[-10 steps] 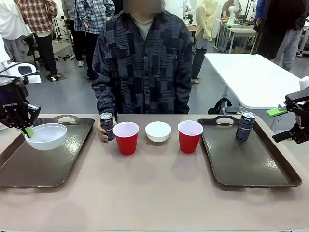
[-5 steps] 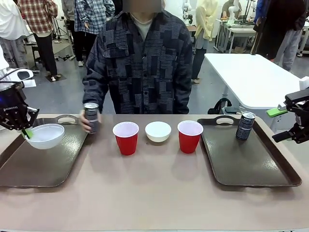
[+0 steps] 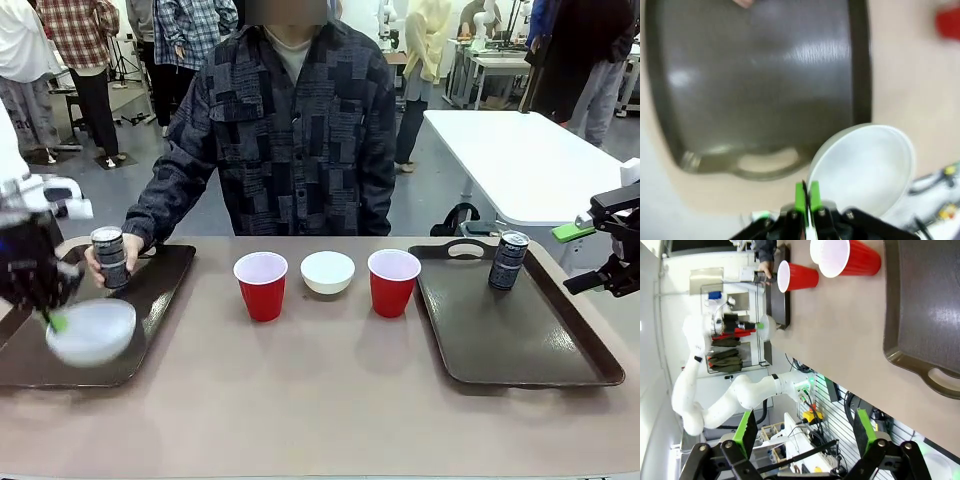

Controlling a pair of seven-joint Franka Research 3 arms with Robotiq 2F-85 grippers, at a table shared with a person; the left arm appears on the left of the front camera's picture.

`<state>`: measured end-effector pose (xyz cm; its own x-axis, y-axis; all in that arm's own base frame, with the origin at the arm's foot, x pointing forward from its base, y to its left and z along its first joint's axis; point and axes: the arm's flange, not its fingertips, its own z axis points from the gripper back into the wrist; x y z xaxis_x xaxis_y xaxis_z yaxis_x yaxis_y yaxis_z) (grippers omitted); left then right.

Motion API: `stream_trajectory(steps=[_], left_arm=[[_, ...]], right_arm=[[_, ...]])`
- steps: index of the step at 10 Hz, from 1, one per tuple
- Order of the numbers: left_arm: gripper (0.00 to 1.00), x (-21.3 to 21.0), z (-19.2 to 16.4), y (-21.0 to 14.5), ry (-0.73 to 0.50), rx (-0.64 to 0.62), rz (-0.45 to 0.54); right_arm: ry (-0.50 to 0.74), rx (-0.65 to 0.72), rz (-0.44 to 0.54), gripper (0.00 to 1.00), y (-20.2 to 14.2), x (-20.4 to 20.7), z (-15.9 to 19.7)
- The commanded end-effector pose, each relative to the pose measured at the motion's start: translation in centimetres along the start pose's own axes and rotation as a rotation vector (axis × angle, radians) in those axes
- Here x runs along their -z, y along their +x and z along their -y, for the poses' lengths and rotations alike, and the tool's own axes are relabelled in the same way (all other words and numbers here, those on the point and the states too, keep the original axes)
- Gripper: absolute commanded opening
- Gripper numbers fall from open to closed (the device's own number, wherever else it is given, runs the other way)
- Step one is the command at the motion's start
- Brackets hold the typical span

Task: Prepare tableware on both trays.
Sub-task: Pick up a Picnic Bowl from the table and place it on a Handle tray.

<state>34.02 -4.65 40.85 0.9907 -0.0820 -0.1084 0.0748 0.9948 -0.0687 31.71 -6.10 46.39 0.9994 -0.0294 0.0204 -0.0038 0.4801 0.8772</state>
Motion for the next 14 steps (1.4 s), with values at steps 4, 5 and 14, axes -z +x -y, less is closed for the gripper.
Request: stream_trajectory(steps=[4, 5, 14], left_arm=[[0.04, -0.7, -0.4, -2.4, -0.009, -0.016, 0.061], [0.04, -1.3, -0.6, -2.1, -0.009, -0.016, 0.062], [0.04, 1.3, -3.1, 6.9, -0.021, -0.209, 0.165]], right_arm=[[0.012, 0.002, -0.001, 1.0, 0.0, 0.1, -0.1], [0.012, 0.002, -0.001, 1.0, 0.0, 0.1, -0.1], [0.012, 0.002, -0.001, 1.0, 0.0, 0.1, -0.1]])
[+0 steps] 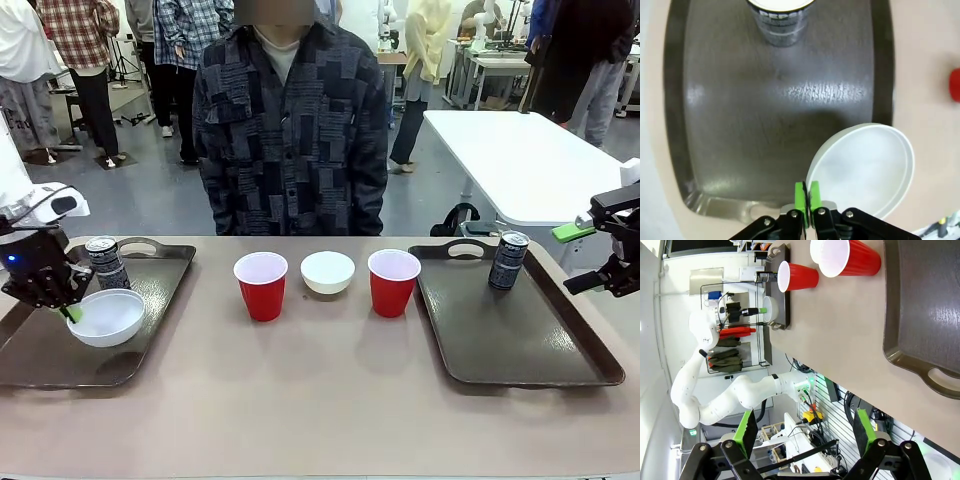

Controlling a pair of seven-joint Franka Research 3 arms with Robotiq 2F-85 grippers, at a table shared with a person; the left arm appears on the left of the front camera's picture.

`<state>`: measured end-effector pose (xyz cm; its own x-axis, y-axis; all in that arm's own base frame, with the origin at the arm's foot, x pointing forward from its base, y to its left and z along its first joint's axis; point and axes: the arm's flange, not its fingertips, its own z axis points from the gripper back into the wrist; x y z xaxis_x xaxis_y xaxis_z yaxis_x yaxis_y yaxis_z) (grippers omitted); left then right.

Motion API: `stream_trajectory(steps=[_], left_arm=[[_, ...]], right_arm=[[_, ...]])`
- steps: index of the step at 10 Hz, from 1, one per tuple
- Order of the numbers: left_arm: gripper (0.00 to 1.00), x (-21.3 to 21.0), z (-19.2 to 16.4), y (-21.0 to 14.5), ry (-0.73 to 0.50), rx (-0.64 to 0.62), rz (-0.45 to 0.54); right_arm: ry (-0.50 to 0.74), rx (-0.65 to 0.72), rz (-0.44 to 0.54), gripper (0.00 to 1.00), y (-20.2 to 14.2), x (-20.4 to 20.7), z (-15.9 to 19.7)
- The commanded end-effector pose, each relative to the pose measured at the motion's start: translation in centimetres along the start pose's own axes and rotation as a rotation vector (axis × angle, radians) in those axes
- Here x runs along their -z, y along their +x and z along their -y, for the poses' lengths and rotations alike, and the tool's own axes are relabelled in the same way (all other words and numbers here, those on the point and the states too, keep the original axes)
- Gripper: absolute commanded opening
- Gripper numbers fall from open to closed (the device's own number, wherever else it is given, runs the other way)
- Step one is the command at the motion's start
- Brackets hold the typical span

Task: Prepare tableware on both trays.
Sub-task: Pick up a Picnic Bowl from the table and place it on a Handle tray.

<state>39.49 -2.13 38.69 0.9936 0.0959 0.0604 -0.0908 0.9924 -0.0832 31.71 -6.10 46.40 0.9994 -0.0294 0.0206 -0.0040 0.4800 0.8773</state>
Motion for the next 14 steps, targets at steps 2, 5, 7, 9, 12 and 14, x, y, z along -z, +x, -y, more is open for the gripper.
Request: stream_trajectory(steps=[2, 5, 7, 9, 12, 14], left_arm=[[0.04, 0.8, 0.0, 1.8, 0.017, -0.081, -0.042], [1.0, 0.9, -0.2, 2.2, 0.022, -0.092, -0.057], [1.0, 0.9, -0.4, 2.1, 0.024, -0.084, -0.064], [0.55, 0.3, -0.2, 1.7, 0.027, -0.093, -0.071], [0.85, -0.9, 0.8, 0.7, 0.052, -0.037, -0.114], [1.0, -2.3, 1.6, -0.5, 0.062, 0.01, -0.115]], right_arm=[[0.012, 0.002, -0.001, 1.0, 0.0, 0.1, -0.1], [0.012, 0.002, -0.001, 1.0, 0.0, 0.1, -0.1], [0.012, 0.002, -0.001, 1.0, 0.0, 0.1, -0.1], [0.012, 0.002, -0.001, 1.0, 0.0, 0.1, -0.1], [0.012, 0.002, -0.001, 1.0, 0.0, 0.1, -0.1], [0.012, 0.002, -0.001, 1.0, 0.0, 0.1, -0.1]])
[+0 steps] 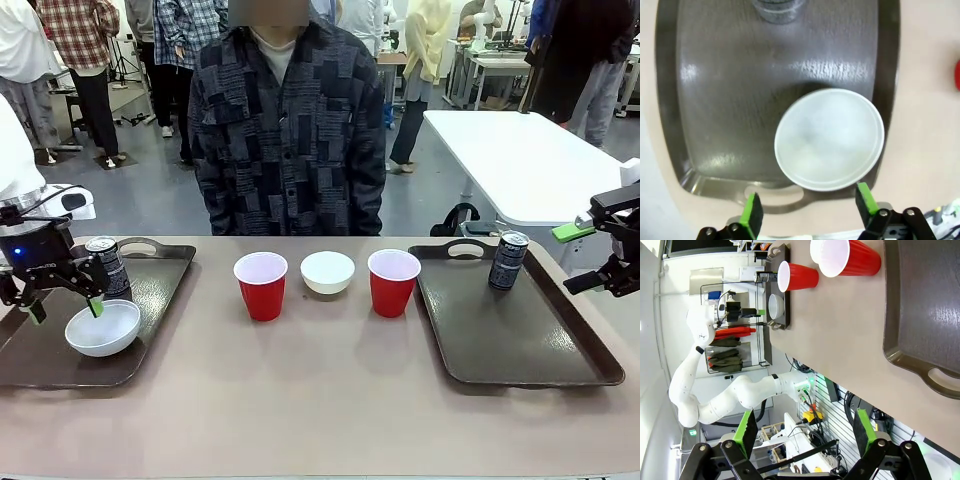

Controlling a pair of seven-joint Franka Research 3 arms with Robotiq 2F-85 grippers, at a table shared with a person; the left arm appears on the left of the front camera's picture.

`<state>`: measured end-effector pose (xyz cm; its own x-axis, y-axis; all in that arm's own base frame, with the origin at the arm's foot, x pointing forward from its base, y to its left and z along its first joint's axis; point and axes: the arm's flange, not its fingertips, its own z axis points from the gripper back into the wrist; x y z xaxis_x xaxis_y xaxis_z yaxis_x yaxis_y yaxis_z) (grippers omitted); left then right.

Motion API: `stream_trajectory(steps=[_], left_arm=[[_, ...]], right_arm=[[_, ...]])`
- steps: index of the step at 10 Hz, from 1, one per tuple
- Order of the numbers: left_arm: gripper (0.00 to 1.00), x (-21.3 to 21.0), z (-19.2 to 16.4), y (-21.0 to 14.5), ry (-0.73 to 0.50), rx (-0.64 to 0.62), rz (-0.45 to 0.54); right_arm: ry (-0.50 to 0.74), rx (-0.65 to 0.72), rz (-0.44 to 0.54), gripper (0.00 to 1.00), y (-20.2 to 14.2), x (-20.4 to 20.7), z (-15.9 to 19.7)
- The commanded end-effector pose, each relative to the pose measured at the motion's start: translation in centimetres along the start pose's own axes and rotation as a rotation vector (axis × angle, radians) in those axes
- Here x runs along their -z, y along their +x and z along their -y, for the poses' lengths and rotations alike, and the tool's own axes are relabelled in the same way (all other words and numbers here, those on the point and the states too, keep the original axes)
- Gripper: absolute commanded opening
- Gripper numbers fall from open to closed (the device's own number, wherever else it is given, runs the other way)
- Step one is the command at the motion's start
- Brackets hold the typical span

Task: Prepare tableware on both trays.
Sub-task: Pick up a Picnic Bowl from the table and place it on a Handle tray.

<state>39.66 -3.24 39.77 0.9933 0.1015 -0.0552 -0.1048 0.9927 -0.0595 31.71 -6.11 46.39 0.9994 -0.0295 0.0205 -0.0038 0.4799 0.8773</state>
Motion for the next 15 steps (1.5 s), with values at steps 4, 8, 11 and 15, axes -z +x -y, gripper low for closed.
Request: stream_trajectory(steps=[4, 8, 11, 15], left_arm=[[1.0, -2.9, 1.1, -1.9, 0.043, 0.065, -0.025], [1.0, -3.4, -2.1, -1.1, -0.658, 0.352, 0.029], [1.0, -3.8, -6.4, -2.4, -1.054, 0.509, 0.099], [1.0, -3.4, -8.2, -4.7, -1.27, 0.448, 0.301]], right_arm=[[0.012, 0.002, -0.001, 1.0, 0.0, 0.1, -0.1], [0.012, 0.002, -0.001, 1.0, 0.0, 0.1, -0.1], [-0.269, 0.086, 0.037, 1.0, -2.4, -0.2, -2.9], [-0.635, 0.113, -0.044, 1.0, -0.7, 4.1, -12.5]])
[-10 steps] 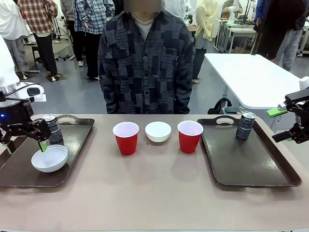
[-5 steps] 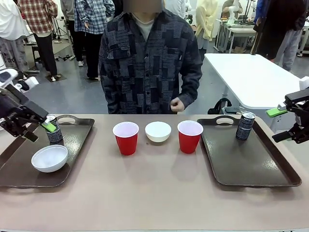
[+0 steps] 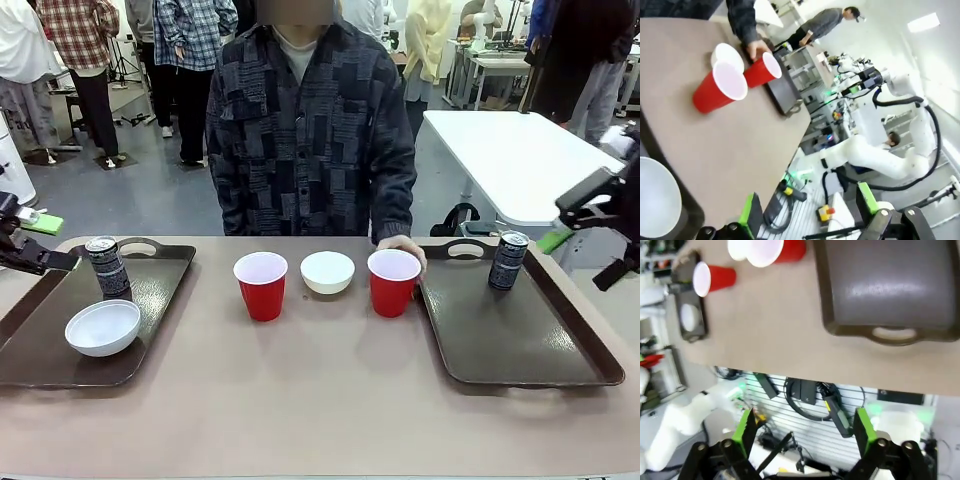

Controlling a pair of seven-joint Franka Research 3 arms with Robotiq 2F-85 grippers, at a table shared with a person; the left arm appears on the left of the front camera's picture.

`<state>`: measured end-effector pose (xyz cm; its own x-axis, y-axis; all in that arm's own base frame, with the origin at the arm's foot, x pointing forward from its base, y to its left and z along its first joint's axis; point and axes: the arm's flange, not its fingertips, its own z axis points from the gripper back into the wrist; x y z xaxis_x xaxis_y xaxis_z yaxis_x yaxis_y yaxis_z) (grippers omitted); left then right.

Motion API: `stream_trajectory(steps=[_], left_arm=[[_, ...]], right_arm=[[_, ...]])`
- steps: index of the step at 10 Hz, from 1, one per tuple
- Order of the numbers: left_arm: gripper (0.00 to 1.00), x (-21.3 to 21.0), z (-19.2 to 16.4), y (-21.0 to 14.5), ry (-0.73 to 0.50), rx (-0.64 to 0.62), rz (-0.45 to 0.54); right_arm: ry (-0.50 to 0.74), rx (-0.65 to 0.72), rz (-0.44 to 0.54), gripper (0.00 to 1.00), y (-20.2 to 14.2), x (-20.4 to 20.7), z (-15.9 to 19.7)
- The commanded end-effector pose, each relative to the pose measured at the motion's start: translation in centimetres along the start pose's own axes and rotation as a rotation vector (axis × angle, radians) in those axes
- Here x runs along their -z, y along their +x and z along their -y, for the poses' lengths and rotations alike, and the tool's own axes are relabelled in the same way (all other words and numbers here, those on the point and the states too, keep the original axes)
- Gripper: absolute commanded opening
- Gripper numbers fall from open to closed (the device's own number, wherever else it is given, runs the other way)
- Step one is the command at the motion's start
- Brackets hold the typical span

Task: Prepare tableware on both trays.
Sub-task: Pick up a Picnic Bowl from the table and place it on a Handle tray.

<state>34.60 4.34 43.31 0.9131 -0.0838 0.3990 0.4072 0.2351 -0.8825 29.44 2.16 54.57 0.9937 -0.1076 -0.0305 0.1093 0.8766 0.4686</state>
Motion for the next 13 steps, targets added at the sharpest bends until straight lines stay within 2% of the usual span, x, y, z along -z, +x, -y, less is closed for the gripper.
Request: stream_trajectory(steps=[1, 3, 5, 7, 8, 10, 11, 12, 13], left_arm=[[1.0, -0.7, -0.1, -1.0, -0.013, 0.008, 0.092], [1.0, -1.6, -0.3, -1.5, 0.004, -0.039, 0.171], [1.0, -1.9, -0.6, -1.4, 0.071, -0.078, 0.188], [1.0, -3.3, -0.2, -1.4, 0.134, -0.112, 0.213], [1.0, -4.8, -0.6, -1.3, 0.166, -0.173, 0.228], [1.0, -5.5, -0.9, -1.0, 0.199, -0.272, 0.185], [1.0, -5.7, -0.7, -1.0, 0.222, -0.281, 0.179], [1.0, -5.7, -0.5, -1.6, 0.298, -0.256, 0.145], [1.0, -5.7, -1.5, -1.3, 0.188, -0.247, 0.206]], right_arm=[[-0.085, -0.006, -0.079, 1.0, 2.5, 0.3, -4.0], [-0.092, 0.024, -0.125, 1.0, 5.3, 1.2, -7.9], [-0.195, 0.075, -0.101, 1.0, 8.3, 3.8, -11.8], [-0.271, 0.068, -0.075, 1.0, 9.3, 6.5, -15.1], [-0.291, 0.053, -0.068, 1.0, 8.8, 7.1, -16.2], [-0.297, 0.034, -0.046, 1.0, 8.5, 7.3, -17.0], [-0.241, 0.001, -0.064, 1.0, 8.2, 7.0, -16.6], [-0.282, 0.022, -0.073, 1.0, 8.3, 7.9, -16.9], [-0.282, 0.022, -0.073, 1.0, 8.3, 7.9, -16.9]])
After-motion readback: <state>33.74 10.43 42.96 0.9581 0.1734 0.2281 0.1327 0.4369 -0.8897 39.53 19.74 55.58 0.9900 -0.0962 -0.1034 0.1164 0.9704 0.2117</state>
